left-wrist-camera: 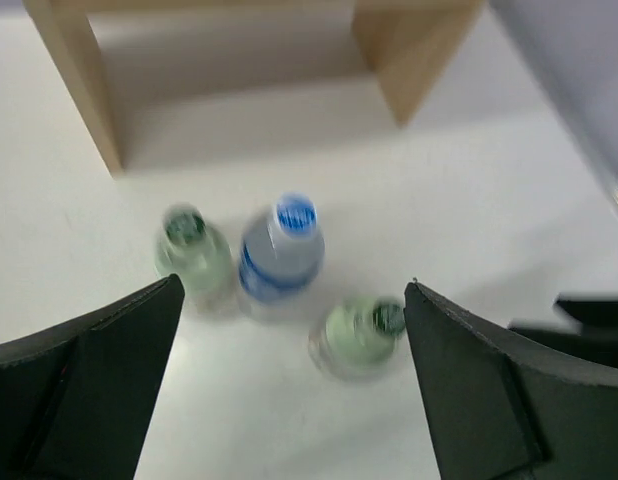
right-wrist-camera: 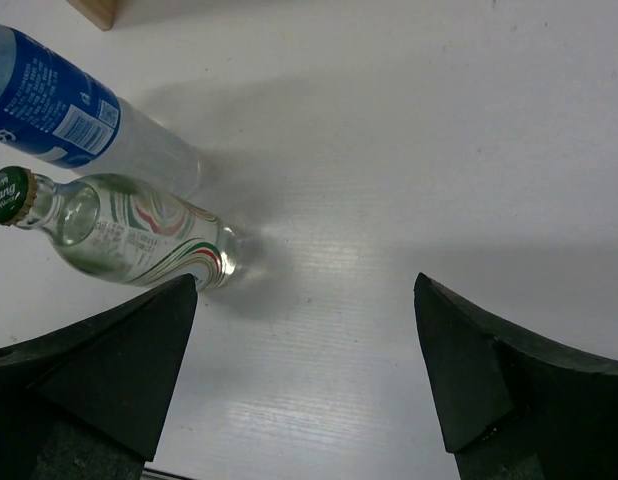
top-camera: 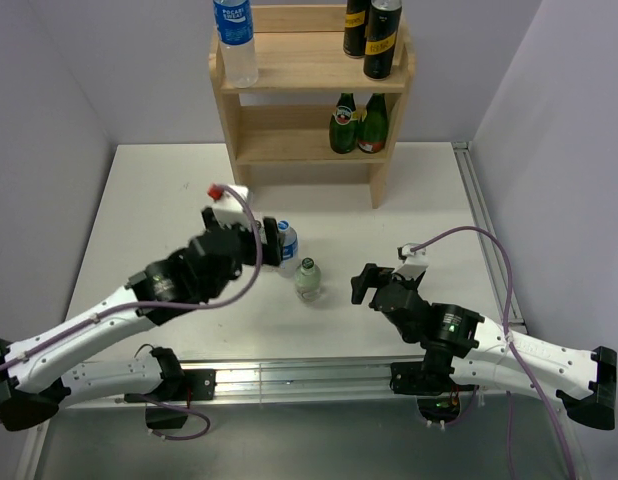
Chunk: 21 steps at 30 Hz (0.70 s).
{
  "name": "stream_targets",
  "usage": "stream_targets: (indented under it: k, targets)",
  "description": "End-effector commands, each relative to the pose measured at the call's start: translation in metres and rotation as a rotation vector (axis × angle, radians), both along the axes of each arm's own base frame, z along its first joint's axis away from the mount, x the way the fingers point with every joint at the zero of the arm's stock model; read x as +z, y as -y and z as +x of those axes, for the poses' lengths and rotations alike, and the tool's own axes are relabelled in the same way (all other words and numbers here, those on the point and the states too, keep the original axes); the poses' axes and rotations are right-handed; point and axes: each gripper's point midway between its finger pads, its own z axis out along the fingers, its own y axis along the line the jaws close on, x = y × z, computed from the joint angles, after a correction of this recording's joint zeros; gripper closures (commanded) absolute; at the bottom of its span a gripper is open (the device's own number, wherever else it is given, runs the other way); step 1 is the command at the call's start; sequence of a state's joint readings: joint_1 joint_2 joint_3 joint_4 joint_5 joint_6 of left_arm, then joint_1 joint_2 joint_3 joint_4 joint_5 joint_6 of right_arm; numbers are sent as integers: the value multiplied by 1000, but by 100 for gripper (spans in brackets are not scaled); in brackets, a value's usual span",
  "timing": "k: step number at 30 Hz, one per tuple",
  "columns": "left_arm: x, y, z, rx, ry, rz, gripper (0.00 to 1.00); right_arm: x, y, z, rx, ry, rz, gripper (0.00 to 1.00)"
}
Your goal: Place and organize the beverage onto the shelf
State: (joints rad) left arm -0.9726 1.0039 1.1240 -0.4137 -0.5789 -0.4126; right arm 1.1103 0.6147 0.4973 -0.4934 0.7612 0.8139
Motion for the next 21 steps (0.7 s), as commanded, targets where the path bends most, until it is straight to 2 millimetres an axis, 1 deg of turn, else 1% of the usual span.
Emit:
stream_targets:
  k: [1,2,3,4,5,8,11,13,14,15,16,18,19,21]
  targets:
    - [-67,19,-28,7,-123,-25,1,5,-2,2,-12,22,25,4]
    - [-79,23,-33,-5,-140,-18,1,5,-2,2,-12,22,26,4]
    - [-103,26,-41,-8,-179,-3,1,5,-2,2,-12,23,29,4]
    - [-112,26,-44,-3,-190,3,1,5,-2,2,-12,23,25,4]
    - [-127,28,-48,-15,-204,10,1,5,-2,2,-12,22,24,4]
    - [-139,34,-54,-54,-220,-41,1,5,-2,2,-10,20,28,4]
    - [-152,31,-54,-47,-212,-46,1,6,-3,1,-7,22,31,4]
    - [-158,35,-50,-49,-207,-35,1,5,-2,1,-7,22,31,4]
    - [-165,35,-49,-53,-215,-23,1,5,-3,1,-5,21,30,4]
    - [-169,42,-45,-64,-206,-27,1,5,-3,2,-5,22,27,4]
    - [-173,44,-44,-71,-205,-22,1,4,-3,2,-7,20,23,4]
    - [-187,47,-39,-79,-212,9,1,4,-3,2,-9,21,25,4]
    - [-184,54,-34,-84,-192,-17,1,4,-3,2,-9,19,21,4]
    - [-196,52,-25,-70,-187,21,1,3,-2,2,-9,19,21,4]
